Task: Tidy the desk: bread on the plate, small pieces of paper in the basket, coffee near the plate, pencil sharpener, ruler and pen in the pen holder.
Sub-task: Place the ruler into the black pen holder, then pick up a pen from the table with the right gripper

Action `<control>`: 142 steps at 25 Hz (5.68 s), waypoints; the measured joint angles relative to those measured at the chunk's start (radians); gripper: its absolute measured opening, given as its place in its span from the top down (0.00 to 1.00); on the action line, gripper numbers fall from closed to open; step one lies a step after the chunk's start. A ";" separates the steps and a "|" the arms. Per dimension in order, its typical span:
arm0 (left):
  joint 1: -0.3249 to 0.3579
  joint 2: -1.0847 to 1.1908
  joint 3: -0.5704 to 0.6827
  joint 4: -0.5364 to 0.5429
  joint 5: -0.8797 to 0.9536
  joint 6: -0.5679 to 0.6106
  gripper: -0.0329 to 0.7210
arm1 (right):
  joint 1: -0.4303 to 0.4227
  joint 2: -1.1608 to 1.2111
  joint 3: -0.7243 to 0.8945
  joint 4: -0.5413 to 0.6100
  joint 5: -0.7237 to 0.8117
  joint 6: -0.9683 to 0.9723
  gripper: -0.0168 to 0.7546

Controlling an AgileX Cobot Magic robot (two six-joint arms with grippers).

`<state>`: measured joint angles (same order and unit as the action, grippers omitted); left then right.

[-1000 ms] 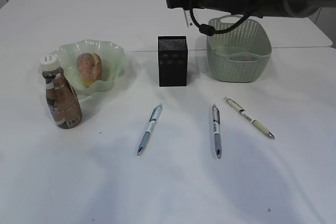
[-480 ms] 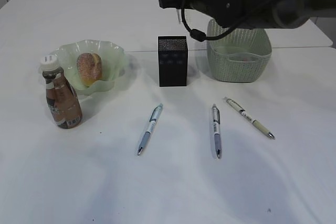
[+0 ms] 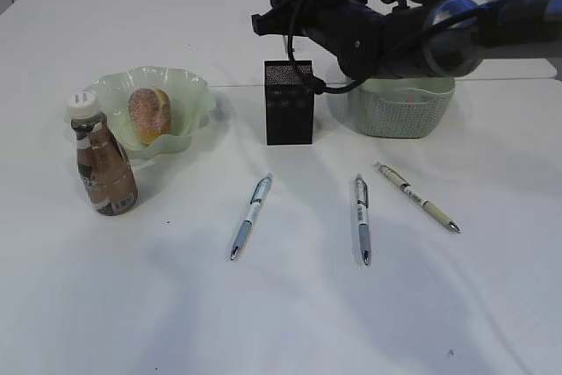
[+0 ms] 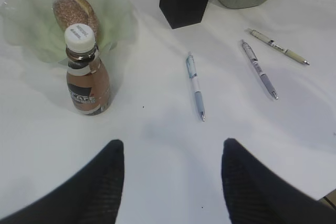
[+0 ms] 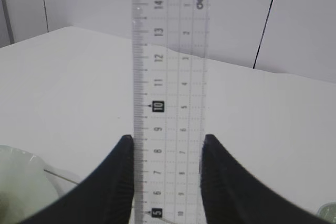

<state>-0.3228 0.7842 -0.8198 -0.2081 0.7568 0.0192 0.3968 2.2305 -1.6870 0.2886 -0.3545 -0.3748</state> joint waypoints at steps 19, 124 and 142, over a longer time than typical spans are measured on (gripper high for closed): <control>0.000 0.000 0.000 0.016 0.000 0.000 0.43 | 0.002 0.070 0.000 0.000 -0.030 0.018 0.59; 0.000 0.000 0.000 0.021 -0.020 0.000 0.43 | 0.002 -0.202 0.000 -0.045 0.656 -0.003 0.43; 0.000 0.000 0.000 0.023 0.046 0.000 0.43 | 0.002 -0.308 -0.063 -0.113 1.558 0.181 0.43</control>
<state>-0.3228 0.7842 -0.8198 -0.1850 0.8025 0.0192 0.3989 1.9230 -1.7501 0.1758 1.2036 -0.1943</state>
